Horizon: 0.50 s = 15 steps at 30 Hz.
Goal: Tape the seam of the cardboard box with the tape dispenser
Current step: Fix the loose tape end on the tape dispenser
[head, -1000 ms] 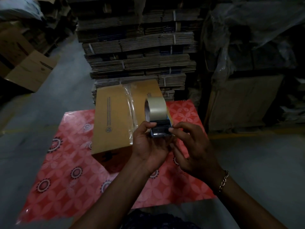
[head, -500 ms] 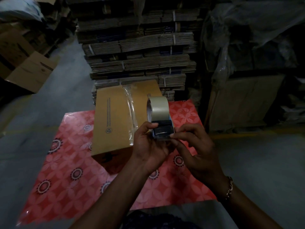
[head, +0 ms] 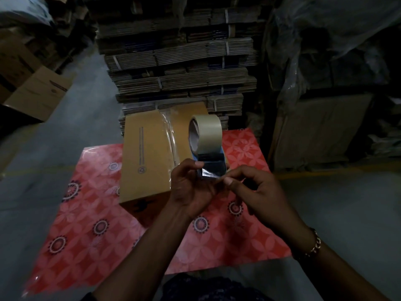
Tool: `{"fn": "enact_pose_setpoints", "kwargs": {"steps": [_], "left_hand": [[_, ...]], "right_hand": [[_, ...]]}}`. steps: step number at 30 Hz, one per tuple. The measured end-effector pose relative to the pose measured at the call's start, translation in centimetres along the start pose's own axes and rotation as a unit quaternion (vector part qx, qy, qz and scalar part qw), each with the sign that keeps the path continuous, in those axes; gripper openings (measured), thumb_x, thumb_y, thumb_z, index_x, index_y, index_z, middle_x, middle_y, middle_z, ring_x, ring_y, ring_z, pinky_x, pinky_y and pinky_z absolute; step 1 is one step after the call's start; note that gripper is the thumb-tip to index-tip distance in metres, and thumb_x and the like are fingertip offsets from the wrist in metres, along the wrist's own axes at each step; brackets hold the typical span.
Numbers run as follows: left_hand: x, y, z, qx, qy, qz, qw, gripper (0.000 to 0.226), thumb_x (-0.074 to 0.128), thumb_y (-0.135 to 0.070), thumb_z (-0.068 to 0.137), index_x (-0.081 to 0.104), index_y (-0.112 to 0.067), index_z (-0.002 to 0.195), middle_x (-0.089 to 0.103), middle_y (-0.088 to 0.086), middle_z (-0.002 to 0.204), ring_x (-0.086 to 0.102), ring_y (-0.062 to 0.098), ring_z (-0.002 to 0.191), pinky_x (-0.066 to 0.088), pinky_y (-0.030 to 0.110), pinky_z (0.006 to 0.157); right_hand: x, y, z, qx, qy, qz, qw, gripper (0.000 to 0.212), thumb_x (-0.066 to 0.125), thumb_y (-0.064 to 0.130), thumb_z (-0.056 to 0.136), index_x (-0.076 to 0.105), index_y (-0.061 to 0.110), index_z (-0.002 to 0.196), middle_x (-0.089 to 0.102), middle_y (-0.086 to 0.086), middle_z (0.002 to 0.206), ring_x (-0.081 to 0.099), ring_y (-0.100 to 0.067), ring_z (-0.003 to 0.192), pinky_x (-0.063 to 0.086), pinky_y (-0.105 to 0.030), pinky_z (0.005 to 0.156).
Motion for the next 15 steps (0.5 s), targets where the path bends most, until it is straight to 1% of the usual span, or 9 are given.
{"fn": "enact_pose_setpoints", "kwargs": {"steps": [2,3,5,6,8,9,12,13,15], "left_hand": [[-0.1,0.2,0.0,-0.026,0.018,0.007,0.999,0.098,0.072,-0.019,0.063,0.033,0.012,0.147,0.041,0.032,0.146,0.043,0.043,0.125,0.041,0.041,0.1],[0.1,0.2,0.0,-0.034,0.033,0.008,0.999,0.101,0.07,-0.02,0.065,0.028,0.012,0.15,0.033,0.032,0.15,0.037,0.043,0.13,0.039,0.041,0.102],[0.0,0.3,0.0,-0.037,0.042,0.011,0.998,0.094,0.07,-0.02,0.065,0.036,0.008,0.147,0.038,0.029,0.144,0.041,0.042,0.127,0.042,0.04,0.1],[0.0,0.3,0.1,-0.038,0.048,0.006,0.998,0.091,0.071,-0.019,0.064,0.038,0.006,0.146,0.038,0.03,0.146,0.041,0.042,0.127,0.041,0.041,0.103],[0.0,0.2,0.2,-0.039,0.056,-0.003,0.998,0.102,0.071,-0.018,0.063,0.029,0.008,0.152,0.026,0.034,0.158,0.035,0.043,0.132,0.03,0.046,0.112],[0.0,0.2,0.3,-0.04,0.06,-0.004,0.997,0.107,0.071,-0.018,0.062,0.023,0.008,0.154,0.023,0.034,0.16,0.035,0.044,0.133,0.028,0.047,0.113],[-0.1,0.1,0.5,-0.05,0.072,0.0,0.996,0.112,0.072,-0.018,0.062,0.017,0.004,0.157,0.026,0.031,0.157,0.038,0.044,0.132,0.028,0.048,0.113],[-0.1,0.1,0.5,-0.051,0.08,0.006,0.995,0.112,0.072,-0.018,0.062,0.016,0.005,0.157,0.029,0.031,0.155,0.042,0.043,0.129,0.028,0.048,0.112],[-0.2,0.1,0.4,-0.052,0.076,0.019,0.996,0.115,0.075,-0.018,0.06,0.016,0.009,0.155,0.041,0.03,0.143,0.055,0.039,0.115,0.035,0.047,0.105]], "right_hand": [[-0.1,0.1,0.4,0.013,0.004,-0.004,1.0,0.009,0.07,0.021,0.091,0.075,0.024,0.084,0.074,0.002,0.079,0.06,-0.007,0.057,0.037,-0.008,0.047],[-0.1,0.3,0.5,0.018,0.006,-0.006,1.0,0.009,0.071,0.021,0.091,0.074,0.023,0.083,0.074,-0.001,0.08,0.059,-0.007,0.057,0.037,-0.009,0.047],[-0.1,0.5,0.8,0.027,0.009,-0.013,0.999,0.011,0.07,0.023,0.091,0.073,0.022,0.081,0.075,-0.002,0.082,0.059,-0.007,0.056,0.037,-0.009,0.046],[-0.1,0.6,0.9,0.032,0.011,-0.022,0.999,0.011,0.069,0.025,0.092,0.072,0.024,0.081,0.075,0.0,0.082,0.059,-0.008,0.056,0.036,-0.01,0.045],[0.0,0.9,1.0,0.044,0.017,-0.036,0.998,0.011,0.067,0.027,0.093,0.069,0.027,0.082,0.074,0.007,0.08,0.063,-0.011,0.054,0.036,-0.011,0.043],[0.0,0.9,1.0,0.051,0.02,-0.037,0.998,0.011,0.067,0.028,0.094,0.067,0.027,0.083,0.073,0.01,0.08,0.065,-0.015,0.052,0.037,-0.014,0.042],[0.2,1.2,1.3,0.058,0.03,-0.053,0.996,0.011,0.065,0.032,0.095,0.064,0.027,0.084,0.077,0.008,0.085,0.067,-0.022,0.047,0.049,-0.031,0.044],[0.3,1.3,1.4,0.057,0.032,-0.062,0.996,0.012,0.065,0.033,0.095,0.064,0.027,0.085,0.078,0.007,0.086,0.067,-0.022,0.046,0.054,-0.038,0.048],[0.3,1.4,1.5,0.056,0.036,-0.088,0.994,0.013,0.064,0.036,0.094,0.064,0.027,0.085,0.078,0.006,0.086,0.066,-0.015,0.044,0.059,-0.045,0.058]]}}
Point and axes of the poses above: each hand's wrist, its own z-axis towards the middle knuckle, its own x-axis out of the palm, y = z × x, the point moved 7 cm from there along z, towards the middle knuckle
